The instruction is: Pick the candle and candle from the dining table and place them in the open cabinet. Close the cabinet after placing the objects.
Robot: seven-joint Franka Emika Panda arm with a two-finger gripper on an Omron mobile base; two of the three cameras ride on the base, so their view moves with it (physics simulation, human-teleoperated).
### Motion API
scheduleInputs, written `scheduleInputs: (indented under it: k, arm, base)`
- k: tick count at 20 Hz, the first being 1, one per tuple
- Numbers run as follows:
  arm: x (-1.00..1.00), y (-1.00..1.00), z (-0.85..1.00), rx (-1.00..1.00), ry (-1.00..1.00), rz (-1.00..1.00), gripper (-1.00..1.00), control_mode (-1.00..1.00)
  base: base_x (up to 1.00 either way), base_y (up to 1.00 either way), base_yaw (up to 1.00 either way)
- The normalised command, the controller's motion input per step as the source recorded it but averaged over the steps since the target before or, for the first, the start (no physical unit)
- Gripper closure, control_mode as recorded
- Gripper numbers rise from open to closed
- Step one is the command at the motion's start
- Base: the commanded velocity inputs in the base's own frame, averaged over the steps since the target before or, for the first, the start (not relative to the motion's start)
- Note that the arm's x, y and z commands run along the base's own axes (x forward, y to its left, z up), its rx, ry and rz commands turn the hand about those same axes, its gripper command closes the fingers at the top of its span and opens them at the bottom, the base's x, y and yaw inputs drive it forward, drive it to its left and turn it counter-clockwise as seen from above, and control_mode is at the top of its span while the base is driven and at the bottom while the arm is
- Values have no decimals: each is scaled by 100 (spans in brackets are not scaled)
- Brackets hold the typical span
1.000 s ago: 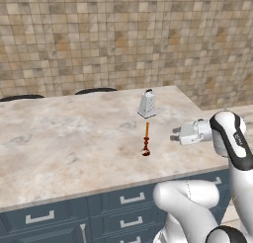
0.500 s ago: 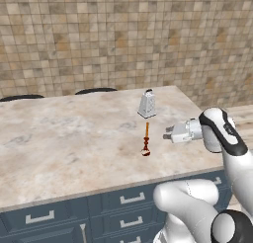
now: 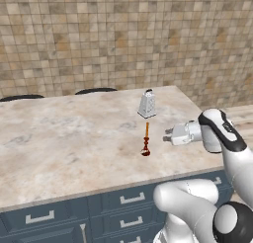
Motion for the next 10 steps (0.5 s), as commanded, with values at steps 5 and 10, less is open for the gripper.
scheduleInputs:
  k: [5,10]
  arm:
    - [-5,0,0,0,-1,3,-100,-100]
    - [-18,0,0,0,-3,8,-100,-100]
  base:
    - [0,0,0]
    - [0,0,0]
